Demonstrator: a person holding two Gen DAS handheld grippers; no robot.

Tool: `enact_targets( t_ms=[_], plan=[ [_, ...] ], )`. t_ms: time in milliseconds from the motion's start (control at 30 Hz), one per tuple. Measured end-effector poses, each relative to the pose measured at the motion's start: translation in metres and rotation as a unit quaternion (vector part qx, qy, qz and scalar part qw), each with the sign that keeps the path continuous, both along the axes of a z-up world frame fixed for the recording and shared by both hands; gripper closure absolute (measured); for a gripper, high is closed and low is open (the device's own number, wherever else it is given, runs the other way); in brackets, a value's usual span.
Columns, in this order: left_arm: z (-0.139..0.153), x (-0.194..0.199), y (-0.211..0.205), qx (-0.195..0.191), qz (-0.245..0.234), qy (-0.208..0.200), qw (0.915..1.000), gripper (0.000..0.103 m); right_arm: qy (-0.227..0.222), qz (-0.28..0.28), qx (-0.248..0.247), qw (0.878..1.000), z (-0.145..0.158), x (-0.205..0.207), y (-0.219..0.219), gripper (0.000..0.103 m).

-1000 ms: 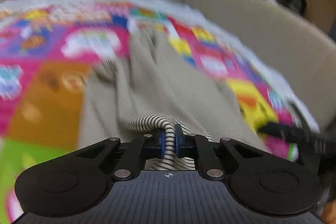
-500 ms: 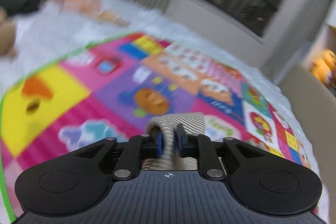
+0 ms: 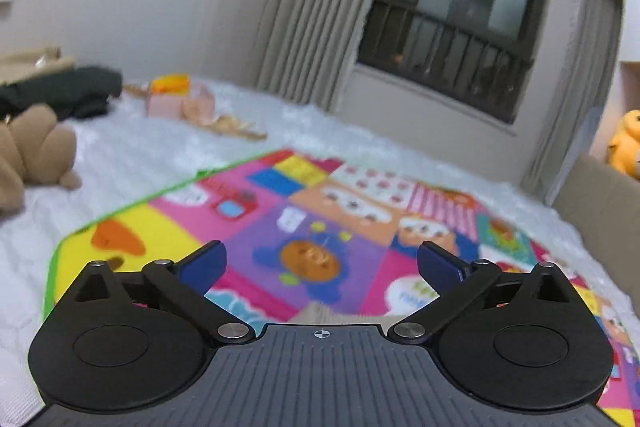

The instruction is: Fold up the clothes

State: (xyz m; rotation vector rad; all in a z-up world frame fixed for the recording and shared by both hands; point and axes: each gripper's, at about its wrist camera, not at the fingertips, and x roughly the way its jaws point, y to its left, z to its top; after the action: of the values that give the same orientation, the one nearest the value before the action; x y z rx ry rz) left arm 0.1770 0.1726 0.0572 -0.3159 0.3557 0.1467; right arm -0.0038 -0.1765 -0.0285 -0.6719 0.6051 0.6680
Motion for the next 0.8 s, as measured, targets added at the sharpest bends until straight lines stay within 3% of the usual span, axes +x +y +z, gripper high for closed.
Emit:
enact_targets(
  t_ms=[33, 67, 200, 267, 333, 433, 500, 567, 633, 667, 700, 733, 800],
  plan=[
    [0.003, -0.004, -0.005, 0.002, -0.009, -0.005, 0.9999, 0.000, -0.013, -0.001, -0.002, 1.000, 0.003, 0.004, -0.001, 0.063],
    [0.004, -0.008, -0.011, 0.007, -0.022, -0.008, 0.9997, 0.000, -0.025, -0.002, -0.004, 1.000, 0.007, 0.008, -0.001, 0.085],
    [-0.006, -0.016, -0.039, 0.020, -0.076, -0.003, 0.9969, 0.000, -0.077, -0.007, -0.010, 0.997, 0.021, 0.024, -0.004, 0.102],
    [-0.015, -0.018, -0.056, 0.024, -0.114, 0.014, 0.9930, 0.000, -0.119, -0.079, 0.012, 0.990, 0.055, 0.061, -0.032, 0.103],
    [-0.026, -0.019, -0.070, 0.028, -0.152, 0.028, 0.9876, 0.000, -0.146, -0.164, 0.056, 0.974, 0.092, 0.098, -0.072, 0.103],
    [-0.038, -0.027, -0.091, 0.036, -0.207, 0.041, 0.9768, 0.000, -0.159, -0.264, 0.135, 0.942, 0.133, 0.137, -0.131, 0.103],
    [-0.046, -0.032, -0.102, 0.032, -0.233, 0.051, 0.9705, 0.000, -0.141, -0.288, 0.184, 0.929, 0.145, 0.146, -0.159, 0.103],
    [-0.056, -0.035, -0.112, 0.025, -0.258, 0.064, 0.9636, 0.000, -0.125, -0.271, 0.180, 0.937, 0.137, 0.140, -0.155, 0.102],
    [-0.071, -0.036, -0.122, 0.022, -0.277, 0.085, 0.9569, 0.000, -0.090, -0.222, 0.145, 0.960, 0.113, 0.123, -0.131, 0.098],
    [-0.080, -0.036, -0.127, 0.023, -0.284, 0.098, 0.9534, 0.000, -0.065, -0.191, 0.126, 0.971, 0.099, 0.112, -0.116, 0.086],
    [-0.089, -0.036, -0.132, 0.022, -0.289, 0.111, 0.9505, 0.000, -0.044, -0.162, 0.113, 0.979, 0.086, 0.100, -0.101, 0.066],
    [-0.098, -0.034, -0.134, 0.019, -0.288, 0.123, 0.9495, 0.000, -0.023, -0.126, 0.097, 0.987, 0.072, 0.086, -0.084, 0.059],
    [-0.115, -0.033, -0.136, 0.018, -0.284, 0.133, 0.9495, 0.000, 0.005, -0.049, 0.061, 0.997, 0.048, 0.053, -0.054, 0.057]
  ],
)
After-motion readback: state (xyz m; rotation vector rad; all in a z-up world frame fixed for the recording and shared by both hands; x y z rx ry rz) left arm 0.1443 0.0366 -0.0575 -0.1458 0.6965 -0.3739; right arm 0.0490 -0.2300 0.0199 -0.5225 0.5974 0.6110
